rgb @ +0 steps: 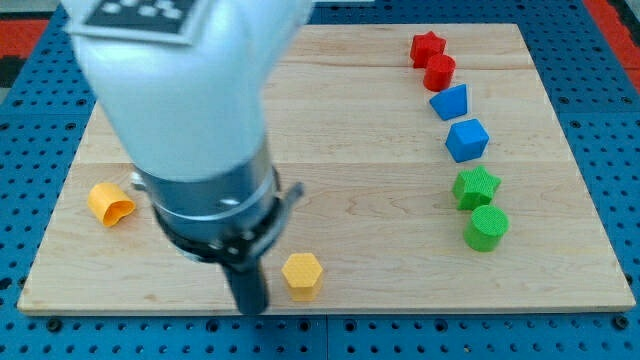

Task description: Move the yellow hexagon to the bottom of the green circle

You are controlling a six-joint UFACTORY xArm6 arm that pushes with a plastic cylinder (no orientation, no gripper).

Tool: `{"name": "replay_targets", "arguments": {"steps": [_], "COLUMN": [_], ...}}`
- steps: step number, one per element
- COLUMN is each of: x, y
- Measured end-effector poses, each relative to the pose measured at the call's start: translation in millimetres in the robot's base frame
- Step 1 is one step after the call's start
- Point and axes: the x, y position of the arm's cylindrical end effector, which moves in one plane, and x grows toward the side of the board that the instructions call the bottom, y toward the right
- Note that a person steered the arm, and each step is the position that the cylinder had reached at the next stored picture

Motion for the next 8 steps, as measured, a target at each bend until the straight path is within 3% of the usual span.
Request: {"name": "replay_targets", "arguments": {"steps": [1, 3, 5, 7, 8], "x": [-10, -20, -44, -35, -44], "y": [46, 22, 35, 119, 119]}}
